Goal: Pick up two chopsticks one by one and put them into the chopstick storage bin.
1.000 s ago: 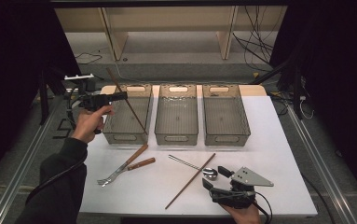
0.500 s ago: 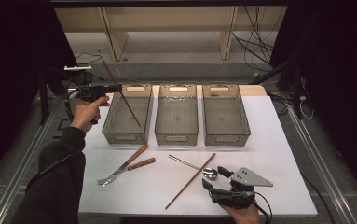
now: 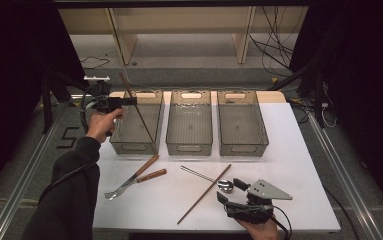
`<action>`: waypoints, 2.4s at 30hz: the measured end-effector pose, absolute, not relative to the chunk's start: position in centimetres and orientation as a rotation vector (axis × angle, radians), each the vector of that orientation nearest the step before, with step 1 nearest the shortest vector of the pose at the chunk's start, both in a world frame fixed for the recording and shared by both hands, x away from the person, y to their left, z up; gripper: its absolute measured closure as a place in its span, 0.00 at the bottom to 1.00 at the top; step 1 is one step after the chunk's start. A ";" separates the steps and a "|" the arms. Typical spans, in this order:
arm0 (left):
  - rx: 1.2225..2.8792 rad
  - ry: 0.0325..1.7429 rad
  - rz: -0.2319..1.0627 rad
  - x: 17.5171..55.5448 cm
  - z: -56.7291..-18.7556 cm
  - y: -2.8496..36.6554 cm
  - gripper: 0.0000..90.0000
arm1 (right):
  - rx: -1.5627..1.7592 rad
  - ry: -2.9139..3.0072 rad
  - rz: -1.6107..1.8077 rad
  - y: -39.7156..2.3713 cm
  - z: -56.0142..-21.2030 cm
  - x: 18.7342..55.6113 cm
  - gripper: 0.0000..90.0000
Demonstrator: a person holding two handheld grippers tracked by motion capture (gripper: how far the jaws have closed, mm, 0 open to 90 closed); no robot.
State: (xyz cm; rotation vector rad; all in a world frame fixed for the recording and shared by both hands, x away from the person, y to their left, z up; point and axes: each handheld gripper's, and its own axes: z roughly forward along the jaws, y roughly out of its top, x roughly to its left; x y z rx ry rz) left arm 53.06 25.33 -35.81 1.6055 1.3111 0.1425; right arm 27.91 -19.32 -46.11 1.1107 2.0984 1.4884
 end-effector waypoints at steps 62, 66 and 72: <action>1.790 1.263 0.189 42.9 -39.2 19.4 0.24 | 1.130 2.068 1.489 -20.1 -46.0 28.0 0.31; 1.792 1.215 0.153 40.7 -41.1 17.9 0.23 | 1.136 2.066 1.484 -20.1 -46.0 28.0 0.31; 1.850 1.167 0.155 38.3 -42.5 15.3 0.22 | 1.137 2.060 1.476 -20.2 -46.0 28.0 0.31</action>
